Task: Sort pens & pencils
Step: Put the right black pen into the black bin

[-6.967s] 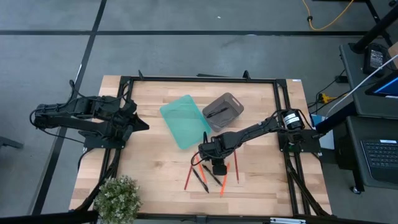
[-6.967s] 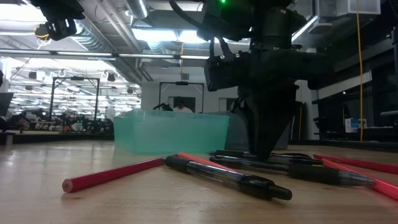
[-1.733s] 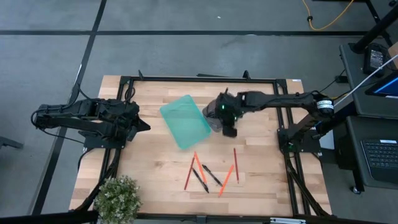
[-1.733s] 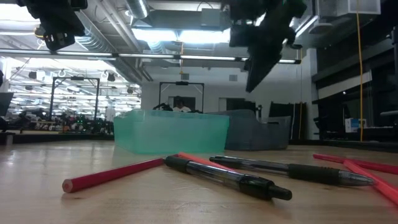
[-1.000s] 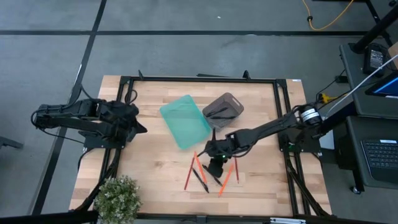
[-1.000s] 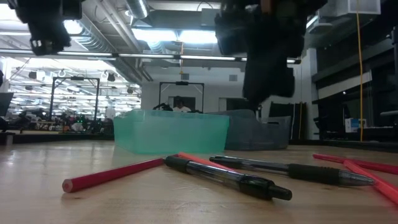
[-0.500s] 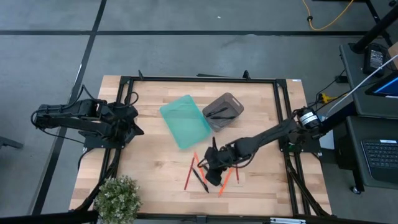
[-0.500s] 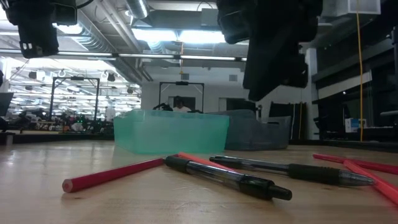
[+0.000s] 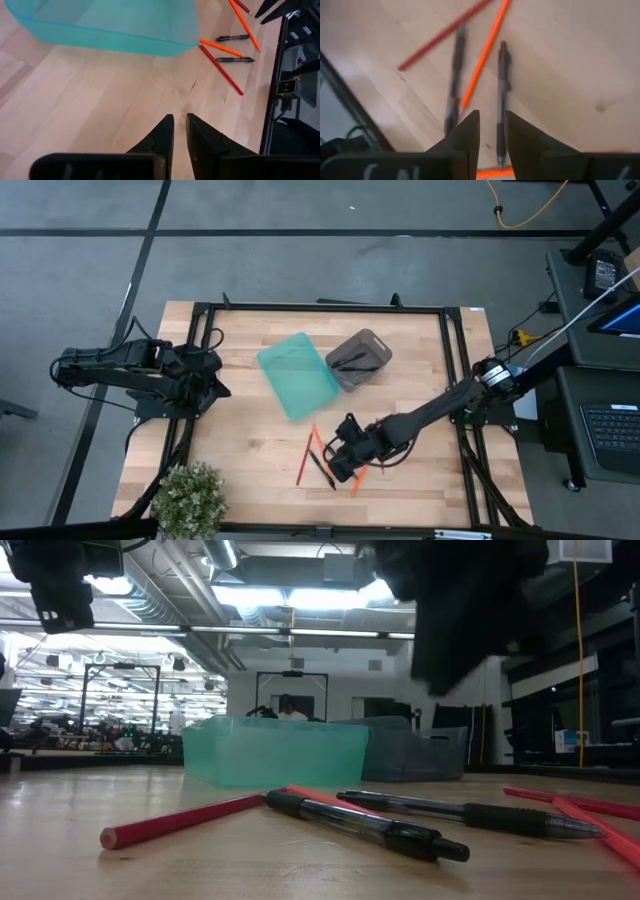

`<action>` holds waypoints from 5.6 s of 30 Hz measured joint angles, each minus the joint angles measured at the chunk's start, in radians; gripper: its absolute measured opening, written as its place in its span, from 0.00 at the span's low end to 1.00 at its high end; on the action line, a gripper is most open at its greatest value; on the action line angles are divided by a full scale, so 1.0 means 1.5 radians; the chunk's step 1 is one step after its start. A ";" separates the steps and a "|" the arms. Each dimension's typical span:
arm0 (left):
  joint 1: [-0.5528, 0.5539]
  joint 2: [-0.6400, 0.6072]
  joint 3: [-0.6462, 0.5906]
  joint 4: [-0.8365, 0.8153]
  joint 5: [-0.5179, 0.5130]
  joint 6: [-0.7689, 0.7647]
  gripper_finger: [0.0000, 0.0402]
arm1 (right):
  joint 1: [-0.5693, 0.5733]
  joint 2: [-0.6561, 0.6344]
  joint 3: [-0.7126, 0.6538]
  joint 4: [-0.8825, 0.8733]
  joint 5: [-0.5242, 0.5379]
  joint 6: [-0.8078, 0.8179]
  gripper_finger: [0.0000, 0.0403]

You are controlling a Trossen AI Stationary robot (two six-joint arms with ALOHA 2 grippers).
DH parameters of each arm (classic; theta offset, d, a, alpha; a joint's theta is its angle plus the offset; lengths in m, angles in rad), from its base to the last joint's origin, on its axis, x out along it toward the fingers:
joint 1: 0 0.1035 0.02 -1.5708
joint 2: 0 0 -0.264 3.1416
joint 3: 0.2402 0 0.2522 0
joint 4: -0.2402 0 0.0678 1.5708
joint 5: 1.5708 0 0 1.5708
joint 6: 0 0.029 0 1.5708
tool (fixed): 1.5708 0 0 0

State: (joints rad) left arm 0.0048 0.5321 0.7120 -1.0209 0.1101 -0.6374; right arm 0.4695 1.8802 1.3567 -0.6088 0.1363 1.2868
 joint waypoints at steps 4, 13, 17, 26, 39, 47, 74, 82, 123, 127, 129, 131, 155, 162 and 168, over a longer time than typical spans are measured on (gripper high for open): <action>0.000 0.000 0.000 0.000 0.000 0.024 0.11 | 0.002 0.042 0.000 0.037 -0.030 0.031 0.22; 0.000 0.000 0.000 -0.005 0.000 0.032 0.11 | 0.009 0.101 0.071 -0.022 -0.041 0.045 0.22; 0.000 0.000 0.000 -0.022 0.000 0.032 0.11 | 0.008 0.117 0.088 -0.087 -0.039 0.045 0.22; 0.000 0.000 0.000 -0.032 0.000 0.033 0.11 | 0.008 0.133 0.086 -0.086 -0.039 0.038 0.22; 0.000 0.000 0.000 -0.032 -0.001 0.044 0.11 | 0.008 0.133 0.086 -0.086 -0.039 0.037 0.22; 0.000 0.000 0.000 -0.032 -0.001 0.049 0.11 | 0.008 0.149 0.085 -0.077 -0.039 0.029 0.22; 0.000 0.000 0.000 -0.032 -0.001 0.065 0.11 | 0.007 0.162 0.086 -0.087 -0.048 0.027 0.11; 0.000 0.000 0.000 -0.032 -0.001 0.066 0.11 | 0.001 0.163 0.087 -0.119 -0.054 0.026 0.10; 0.000 0.000 0.000 -0.032 -0.012 0.067 0.11 | -0.048 0.168 0.209 -0.292 0.035 -0.085 0.09; 0.000 0.000 0.000 -0.032 -0.012 0.075 0.11 | -0.056 0.167 0.260 -0.370 0.046 -0.099 0.09; 0.000 0.000 0.000 -0.032 -0.012 0.083 0.11 | -0.061 0.166 0.281 -0.423 0.057 -0.105 0.09; 0.000 0.000 0.000 -0.032 -0.014 0.083 0.11 | -0.065 0.166 0.304 -0.476 0.072 -0.112 0.09; 0.000 0.000 0.000 -0.032 -0.013 0.082 0.11 | -0.220 0.164 0.366 -0.642 0.273 -0.435 0.09; 0.000 0.000 0.000 -0.052 -0.013 0.082 0.11 | -0.249 0.160 0.366 -0.642 0.319 -0.527 0.09; 0.000 0.000 0.000 -0.078 -0.013 0.081 0.11 | -0.254 0.134 0.334 -0.641 0.336 -0.587 0.09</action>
State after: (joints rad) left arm 0.0048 0.5323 0.7124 -1.1382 0.0906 -0.5162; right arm 0.0887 2.0807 1.8571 -1.5698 0.6398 0.4063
